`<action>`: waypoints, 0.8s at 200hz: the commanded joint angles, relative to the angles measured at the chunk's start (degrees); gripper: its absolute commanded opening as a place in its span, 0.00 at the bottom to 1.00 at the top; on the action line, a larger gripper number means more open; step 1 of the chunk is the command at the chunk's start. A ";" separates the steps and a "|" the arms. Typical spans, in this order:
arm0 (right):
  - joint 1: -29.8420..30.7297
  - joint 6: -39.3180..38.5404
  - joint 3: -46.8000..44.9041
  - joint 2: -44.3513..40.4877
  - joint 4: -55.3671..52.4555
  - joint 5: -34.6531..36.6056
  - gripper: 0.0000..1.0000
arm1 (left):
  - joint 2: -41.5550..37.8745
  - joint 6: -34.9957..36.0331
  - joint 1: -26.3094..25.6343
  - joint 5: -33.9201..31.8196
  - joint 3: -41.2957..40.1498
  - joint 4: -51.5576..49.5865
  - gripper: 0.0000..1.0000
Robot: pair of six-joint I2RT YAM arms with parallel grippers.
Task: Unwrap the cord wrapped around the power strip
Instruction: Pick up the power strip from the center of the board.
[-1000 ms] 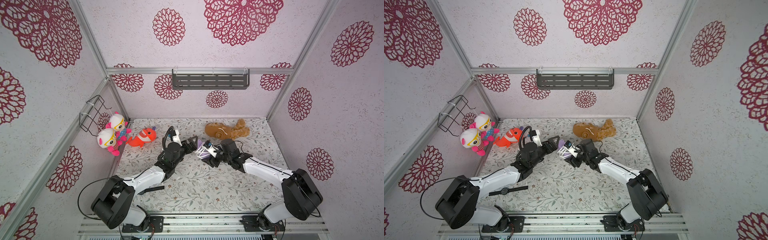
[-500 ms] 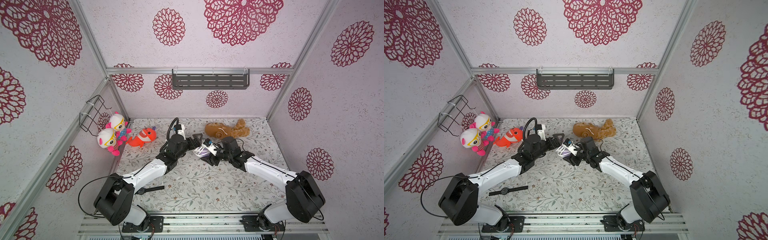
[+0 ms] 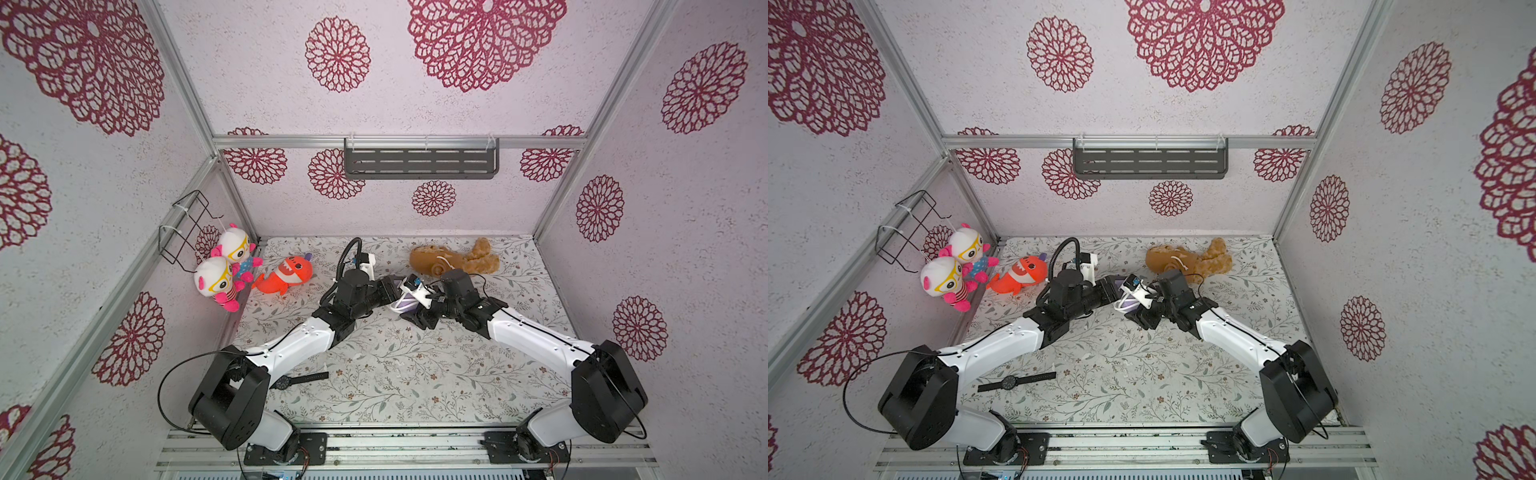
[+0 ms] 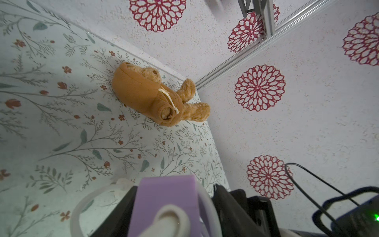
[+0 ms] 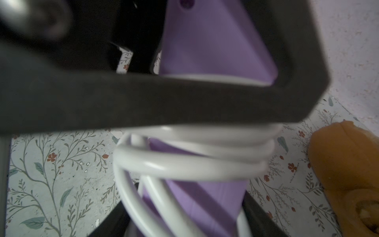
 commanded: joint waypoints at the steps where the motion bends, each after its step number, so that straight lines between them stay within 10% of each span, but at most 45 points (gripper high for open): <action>1: 0.62 -2.34 3.64 -0.79 3.91 -0.70 0.18 | 0.86 -1.21 0.04 1.64 -0.28 0.33 0.39; 38: 0.80 -2.97 4.39 -0.66 2.92 -0.07 0.24 | 0.23 -2.64 0.26 0.70 -0.46 1.32 0.00; 58: 0.80 -1.95 4.30 -1.10 3.74 0.68 0.37 | -0.59 -4.24 0.31 -0.69 -0.93 2.02 0.00; 95: 0.80 1.39 4.21 -3.99 5.54 0.62 0.98 | -3.57 -9.71 0.56 -6.57 -3.98 5.92 0.00; 160: 0.45 9.39 -4.40 -20.63 10.60 10.40 0.99 | -10.00 -19.18 1.80 -16.39 -4.50 5.82 0.00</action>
